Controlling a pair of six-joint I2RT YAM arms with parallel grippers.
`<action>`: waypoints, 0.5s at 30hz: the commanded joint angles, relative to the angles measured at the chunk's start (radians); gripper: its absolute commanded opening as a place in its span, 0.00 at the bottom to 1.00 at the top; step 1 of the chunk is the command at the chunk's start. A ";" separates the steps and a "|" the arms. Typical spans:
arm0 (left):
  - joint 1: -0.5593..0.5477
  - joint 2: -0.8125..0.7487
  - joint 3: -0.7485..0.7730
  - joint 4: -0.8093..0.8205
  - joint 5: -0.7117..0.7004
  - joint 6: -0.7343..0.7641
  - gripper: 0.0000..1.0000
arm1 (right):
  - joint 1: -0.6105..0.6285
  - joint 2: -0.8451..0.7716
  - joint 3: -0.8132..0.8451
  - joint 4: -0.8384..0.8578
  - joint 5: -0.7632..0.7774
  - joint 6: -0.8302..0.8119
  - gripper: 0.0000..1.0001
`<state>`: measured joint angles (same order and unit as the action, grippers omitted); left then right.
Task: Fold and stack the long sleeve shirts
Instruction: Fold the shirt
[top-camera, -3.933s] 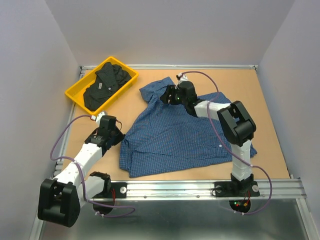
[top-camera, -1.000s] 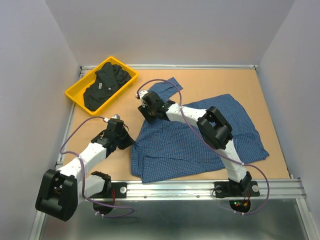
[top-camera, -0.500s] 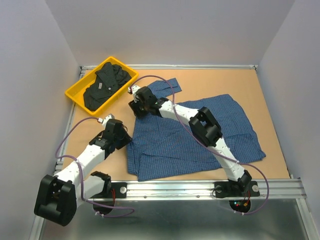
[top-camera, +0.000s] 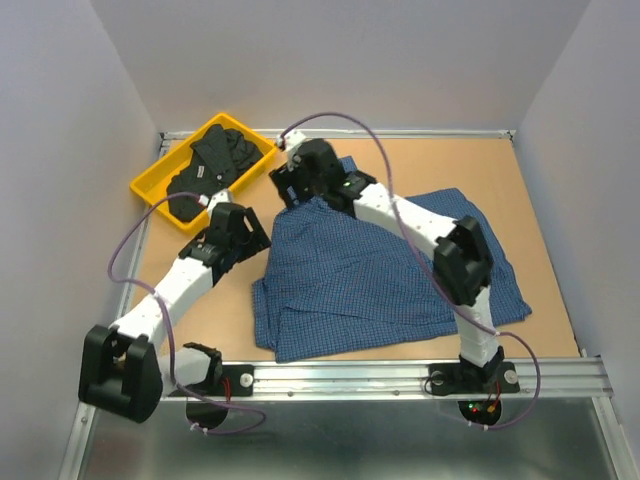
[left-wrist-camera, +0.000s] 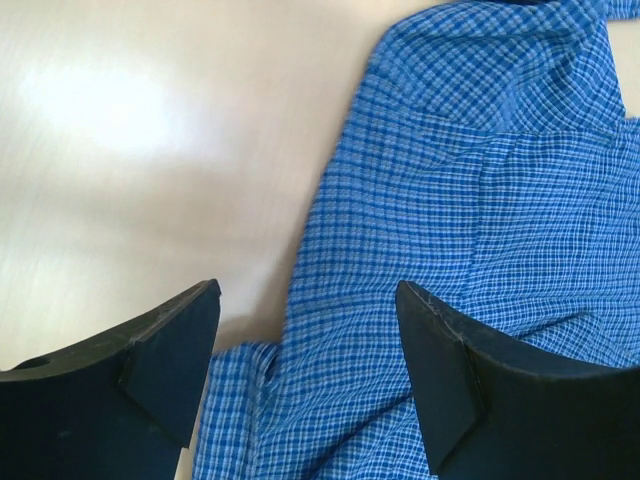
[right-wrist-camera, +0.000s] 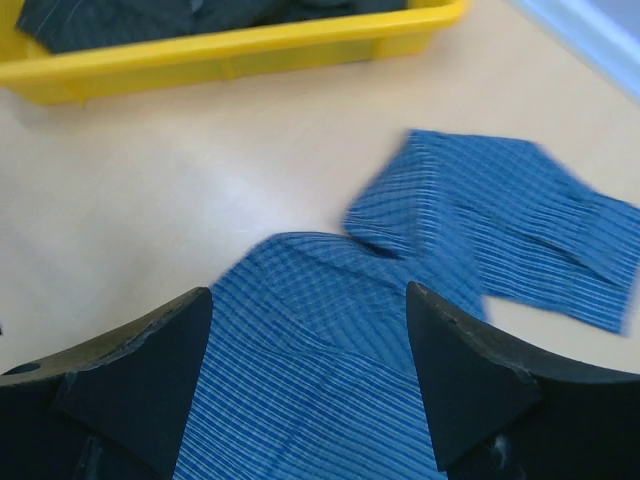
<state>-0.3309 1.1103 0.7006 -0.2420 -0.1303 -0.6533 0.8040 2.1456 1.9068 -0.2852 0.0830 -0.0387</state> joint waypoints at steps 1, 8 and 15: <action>0.003 0.176 0.140 0.070 0.095 0.158 0.82 | -0.164 -0.180 -0.171 0.017 0.100 0.008 0.83; 0.004 0.497 0.393 0.026 0.199 0.297 0.76 | -0.425 -0.377 -0.399 0.018 0.112 0.020 0.82; 0.032 0.709 0.552 -0.020 0.215 0.357 0.66 | -0.626 -0.451 -0.529 0.021 0.055 0.034 0.80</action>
<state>-0.3199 1.7855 1.1858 -0.2237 0.0525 -0.3573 0.2173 1.7725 1.4181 -0.2821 0.1684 -0.0113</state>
